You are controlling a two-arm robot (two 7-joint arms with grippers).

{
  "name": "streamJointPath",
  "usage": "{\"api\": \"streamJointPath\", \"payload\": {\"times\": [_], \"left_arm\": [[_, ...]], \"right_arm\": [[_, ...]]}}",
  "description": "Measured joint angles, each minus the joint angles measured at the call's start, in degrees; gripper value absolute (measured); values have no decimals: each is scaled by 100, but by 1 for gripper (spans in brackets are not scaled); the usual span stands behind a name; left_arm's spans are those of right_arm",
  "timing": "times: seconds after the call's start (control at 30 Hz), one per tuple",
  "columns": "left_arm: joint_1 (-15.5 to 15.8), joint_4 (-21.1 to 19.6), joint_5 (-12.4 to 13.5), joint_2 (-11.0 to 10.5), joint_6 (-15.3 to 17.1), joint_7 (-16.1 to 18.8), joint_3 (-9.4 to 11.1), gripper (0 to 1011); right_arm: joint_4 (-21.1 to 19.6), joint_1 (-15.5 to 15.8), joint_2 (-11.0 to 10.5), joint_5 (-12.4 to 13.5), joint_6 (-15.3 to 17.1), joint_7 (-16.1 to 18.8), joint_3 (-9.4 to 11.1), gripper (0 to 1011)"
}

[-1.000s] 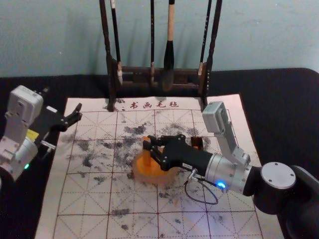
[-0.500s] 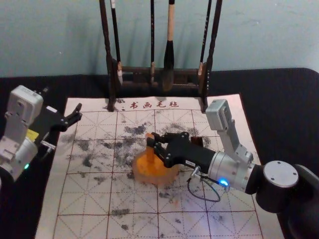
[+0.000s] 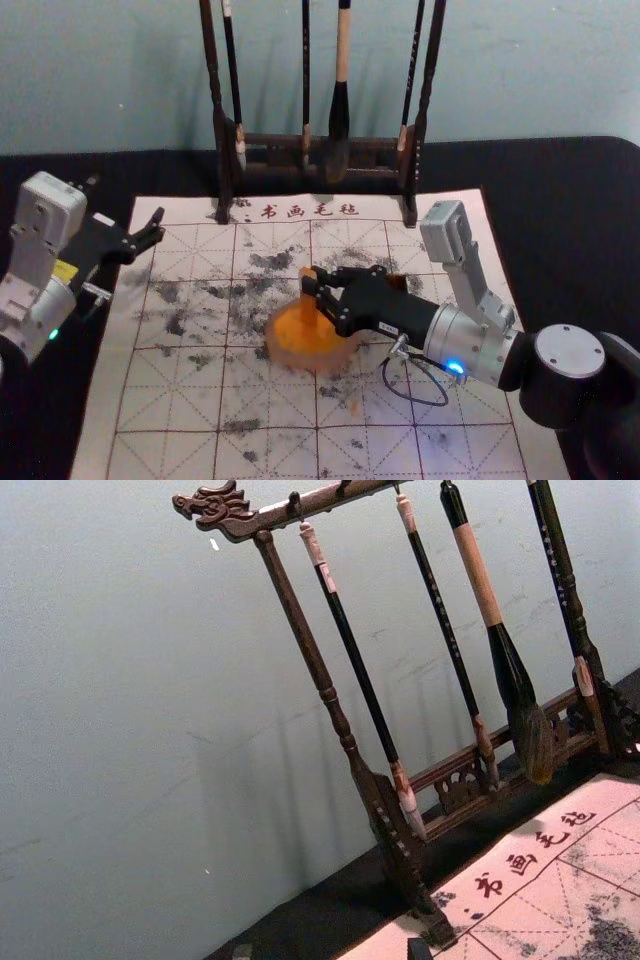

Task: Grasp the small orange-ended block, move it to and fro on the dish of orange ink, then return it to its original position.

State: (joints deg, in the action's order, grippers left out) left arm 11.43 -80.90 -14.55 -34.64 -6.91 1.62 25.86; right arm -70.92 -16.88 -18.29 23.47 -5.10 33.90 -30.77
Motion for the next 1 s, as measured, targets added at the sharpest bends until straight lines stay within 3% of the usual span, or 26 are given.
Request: {"api": "streamJointPath", "payload": {"times": [1.0], "left_arm": [[0, 0, 0, 0, 0, 0, 0, 1001]], "right_arm": [[-287, 265, -255, 78, 11, 7, 151, 138]]}}
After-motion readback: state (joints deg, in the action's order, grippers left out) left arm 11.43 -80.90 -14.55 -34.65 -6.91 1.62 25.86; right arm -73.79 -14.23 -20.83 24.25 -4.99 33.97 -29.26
